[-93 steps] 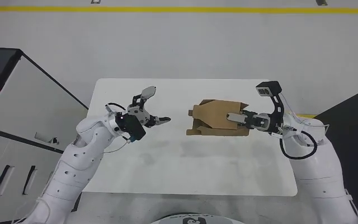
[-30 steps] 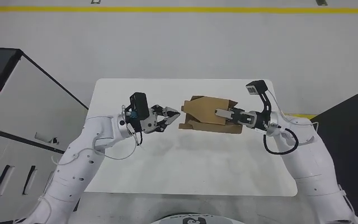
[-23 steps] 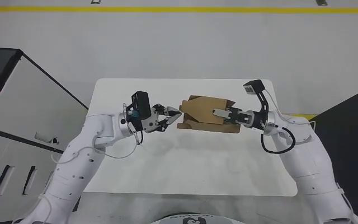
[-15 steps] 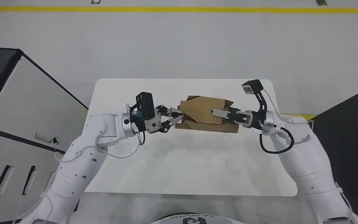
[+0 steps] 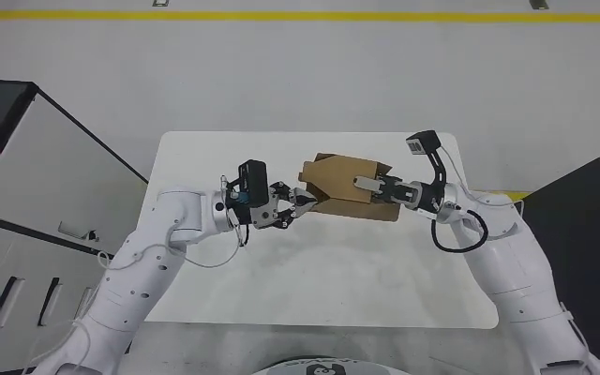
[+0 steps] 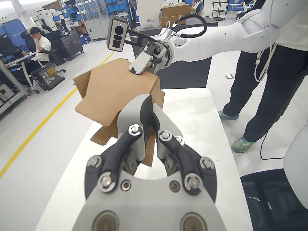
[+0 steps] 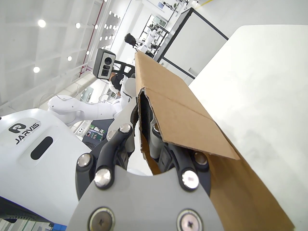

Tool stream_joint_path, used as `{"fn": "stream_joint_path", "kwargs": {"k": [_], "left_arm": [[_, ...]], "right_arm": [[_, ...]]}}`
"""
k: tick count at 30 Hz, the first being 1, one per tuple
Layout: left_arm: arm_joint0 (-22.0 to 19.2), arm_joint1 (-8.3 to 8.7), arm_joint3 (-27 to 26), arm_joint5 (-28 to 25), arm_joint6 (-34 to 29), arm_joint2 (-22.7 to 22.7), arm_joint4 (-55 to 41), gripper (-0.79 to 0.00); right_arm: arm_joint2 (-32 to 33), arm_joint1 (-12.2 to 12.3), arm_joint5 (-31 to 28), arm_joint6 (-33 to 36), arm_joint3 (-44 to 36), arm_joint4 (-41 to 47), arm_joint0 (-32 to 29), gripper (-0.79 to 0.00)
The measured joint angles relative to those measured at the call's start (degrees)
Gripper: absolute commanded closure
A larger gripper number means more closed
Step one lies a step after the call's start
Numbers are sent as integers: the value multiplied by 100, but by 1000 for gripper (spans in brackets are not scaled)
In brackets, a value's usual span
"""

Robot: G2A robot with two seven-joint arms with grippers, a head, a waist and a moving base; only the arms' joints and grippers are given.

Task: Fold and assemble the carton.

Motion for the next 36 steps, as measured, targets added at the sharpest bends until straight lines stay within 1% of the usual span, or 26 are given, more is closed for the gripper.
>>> {"fn": "stream_joint_path", "kwargs": {"k": [8,18,29,36], "left_arm": [[-47,-5,-26,-48,-113,96,-28,0],[-175,-46,1,-26,-157,325,-92,0],[-242,-69,40,35,-167,427,-76,0],[-212,-67,33,84,-155,421,-52,0]], "right_arm": [[-21,-4,-60,-168,-10,-43,-7,0],[-57,-5,-31,-194,7,16,-1,0],[-112,-10,-17,-174,-11,223,-65,0],[-145,-13,17,-143,-37,347,-104,0]]}}
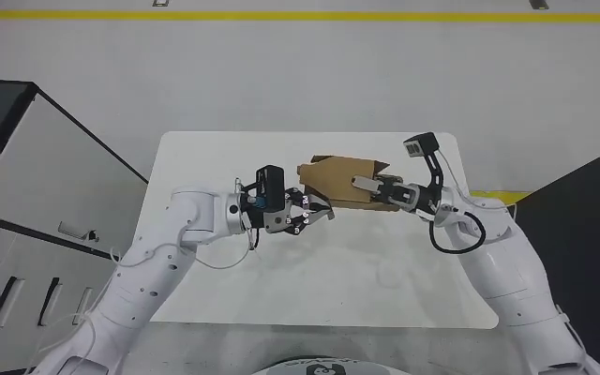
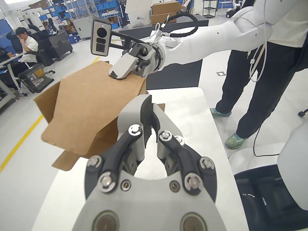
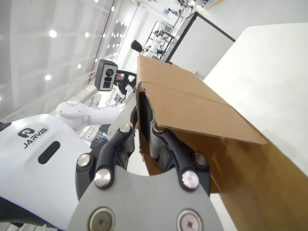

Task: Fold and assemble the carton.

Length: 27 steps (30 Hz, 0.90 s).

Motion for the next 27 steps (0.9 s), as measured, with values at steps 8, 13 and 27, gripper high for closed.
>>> {"fn": "stream_joint_path", "kwargs": {"k": [8,13,27], "left_arm": [[110,34,-35,68,36,-176,29,0],[190,68,0,72,56,-351,21,0],[281,105,141,222,-2,-565,-64,0]], "right_arm": [[58,10,-13,21,-15,120,-86,0],[168,26,-70,70,-47,272,-158,0],[228,46,-232,459,-173,593,-281,0]]}}
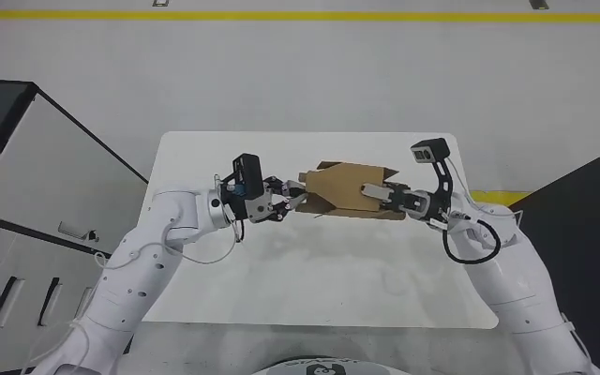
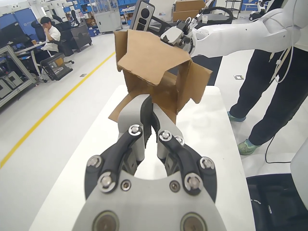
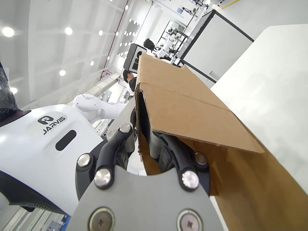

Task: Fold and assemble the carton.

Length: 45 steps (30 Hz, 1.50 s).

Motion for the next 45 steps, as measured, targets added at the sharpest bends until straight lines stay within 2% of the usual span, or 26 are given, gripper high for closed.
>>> {"fn": "stream_joint_path", "kwargs": {"k": [21,38,45], "left_arm": [[69,29,-345,-6,-116,-64,0,0],[-48,17,-376,12,-197,69,149,0],[-171,-18,-436,-54,-214,304,193,0]], "right_arm": [[-293,8,658,58,28,-632,106,0],[-291,33,812,-11,47,-808,102,0],[-278,50,923,-35,17,-908,66,0]]}}
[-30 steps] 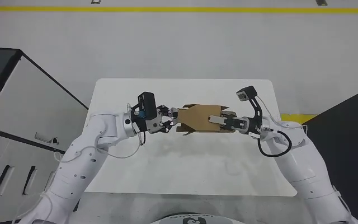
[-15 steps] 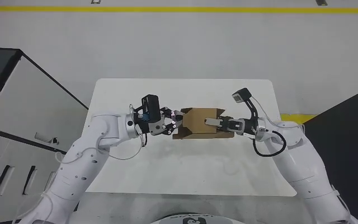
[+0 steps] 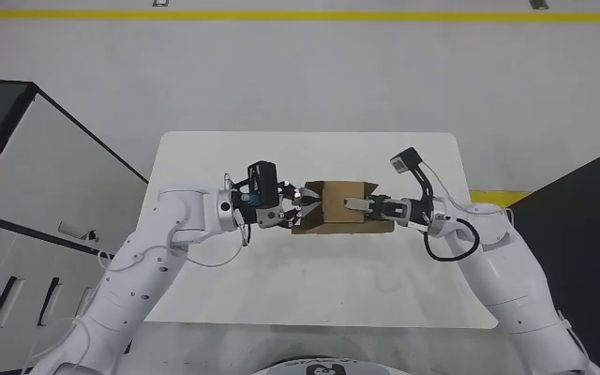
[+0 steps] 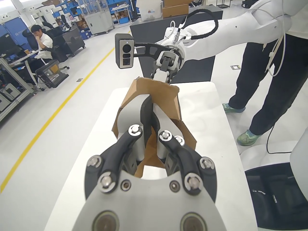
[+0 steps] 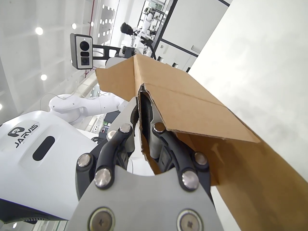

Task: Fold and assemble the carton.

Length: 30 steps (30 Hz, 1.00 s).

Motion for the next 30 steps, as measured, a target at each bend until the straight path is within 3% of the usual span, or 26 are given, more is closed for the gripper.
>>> {"fn": "stream_joint_path", "kwargs": {"k": [11,30], "left_arm": [[-208,-68,81,25,-31,350,39,0],[64,43,67,148,-7,-245,48,0]], "right_arm": [[-17,14,-8,30,-47,-14,-16,0],[149,31,-602,193,20,614,-128,0]]}}
